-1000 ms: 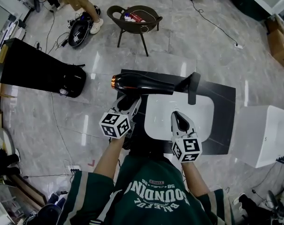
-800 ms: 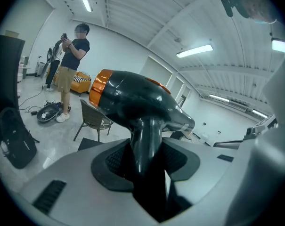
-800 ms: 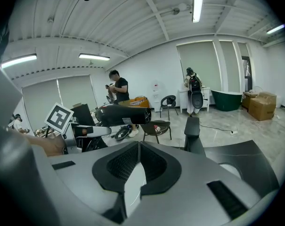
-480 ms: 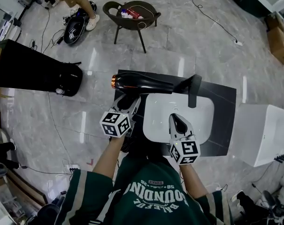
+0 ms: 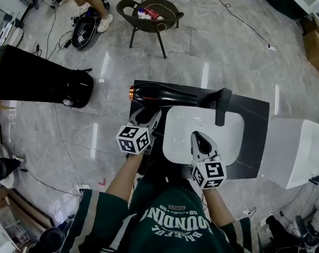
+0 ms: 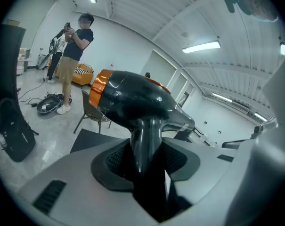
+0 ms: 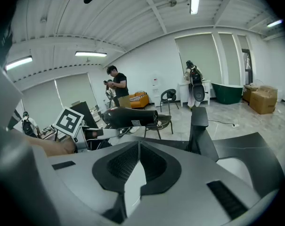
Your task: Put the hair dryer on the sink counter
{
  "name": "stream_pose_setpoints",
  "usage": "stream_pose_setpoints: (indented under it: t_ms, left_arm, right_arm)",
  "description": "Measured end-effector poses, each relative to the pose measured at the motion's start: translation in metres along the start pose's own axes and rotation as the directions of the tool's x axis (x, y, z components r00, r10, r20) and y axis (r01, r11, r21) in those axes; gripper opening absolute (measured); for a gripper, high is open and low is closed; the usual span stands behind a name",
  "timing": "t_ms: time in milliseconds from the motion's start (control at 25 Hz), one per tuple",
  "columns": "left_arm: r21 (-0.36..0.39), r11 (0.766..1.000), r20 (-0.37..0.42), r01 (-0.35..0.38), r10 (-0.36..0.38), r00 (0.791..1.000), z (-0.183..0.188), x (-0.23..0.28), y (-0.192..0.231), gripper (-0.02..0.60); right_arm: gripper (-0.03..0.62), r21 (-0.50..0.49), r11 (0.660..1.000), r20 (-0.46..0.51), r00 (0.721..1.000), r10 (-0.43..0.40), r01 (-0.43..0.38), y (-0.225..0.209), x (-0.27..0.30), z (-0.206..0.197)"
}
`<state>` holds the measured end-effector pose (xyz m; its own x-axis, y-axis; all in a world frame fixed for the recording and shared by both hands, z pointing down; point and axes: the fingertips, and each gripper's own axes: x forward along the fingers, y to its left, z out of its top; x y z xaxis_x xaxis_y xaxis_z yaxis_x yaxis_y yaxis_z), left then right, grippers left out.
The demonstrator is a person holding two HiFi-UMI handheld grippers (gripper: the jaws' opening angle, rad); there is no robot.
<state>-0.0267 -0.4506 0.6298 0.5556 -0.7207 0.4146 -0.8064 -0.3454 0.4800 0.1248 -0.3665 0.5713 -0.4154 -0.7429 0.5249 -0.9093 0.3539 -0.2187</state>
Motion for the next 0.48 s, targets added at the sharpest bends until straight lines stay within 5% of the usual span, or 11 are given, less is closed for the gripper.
stream_pose_setpoints:
  t_ms: [480]
  left_arm:
    - [-0.019,1.000,-0.043,-0.016,0.015,0.999,-0.016,0.023,0.015,0.173]
  right_arm:
    - [0.044,0.017,1.000,-0.025,0.999,-0.020,0.021,-0.012,0.009,-0.005]
